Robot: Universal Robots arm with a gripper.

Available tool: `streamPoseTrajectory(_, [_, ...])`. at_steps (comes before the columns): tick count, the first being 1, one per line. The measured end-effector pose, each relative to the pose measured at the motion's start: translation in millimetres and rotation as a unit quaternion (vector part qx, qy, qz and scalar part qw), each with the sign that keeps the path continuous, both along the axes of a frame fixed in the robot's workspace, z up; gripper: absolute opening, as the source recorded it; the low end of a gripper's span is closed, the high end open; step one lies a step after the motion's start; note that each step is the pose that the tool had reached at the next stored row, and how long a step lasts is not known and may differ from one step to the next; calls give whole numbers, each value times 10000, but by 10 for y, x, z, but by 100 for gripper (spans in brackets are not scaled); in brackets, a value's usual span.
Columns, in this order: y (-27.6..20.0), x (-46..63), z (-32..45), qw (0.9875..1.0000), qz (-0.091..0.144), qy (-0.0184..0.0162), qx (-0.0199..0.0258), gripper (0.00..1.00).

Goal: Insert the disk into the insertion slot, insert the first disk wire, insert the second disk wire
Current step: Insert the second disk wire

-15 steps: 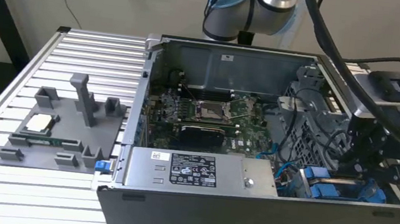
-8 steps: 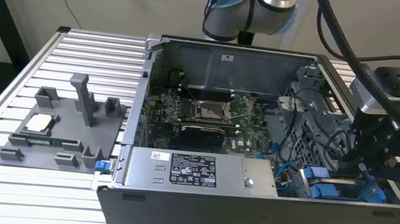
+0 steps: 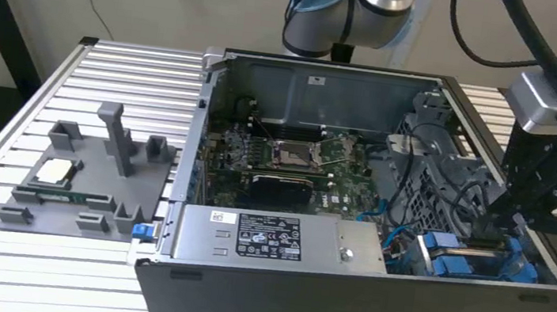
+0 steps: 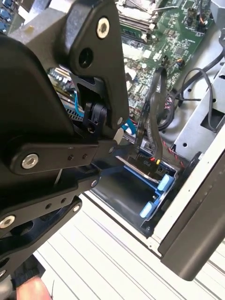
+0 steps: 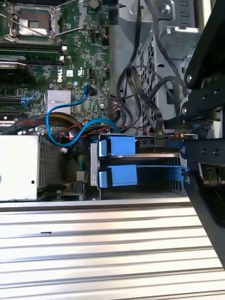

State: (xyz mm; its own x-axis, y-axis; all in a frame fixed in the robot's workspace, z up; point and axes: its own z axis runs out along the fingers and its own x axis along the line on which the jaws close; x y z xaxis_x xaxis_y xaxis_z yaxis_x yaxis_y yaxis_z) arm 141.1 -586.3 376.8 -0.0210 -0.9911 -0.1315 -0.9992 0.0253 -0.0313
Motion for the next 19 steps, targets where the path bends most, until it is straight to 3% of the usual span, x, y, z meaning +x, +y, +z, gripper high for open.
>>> streamPoseTrajectory(15, [0, 0, 299, 10000, 0, 0, -1, 24])
streamPoseTrajectory(19, [0, 0, 337, 10000, 0, 0, -1, 24])
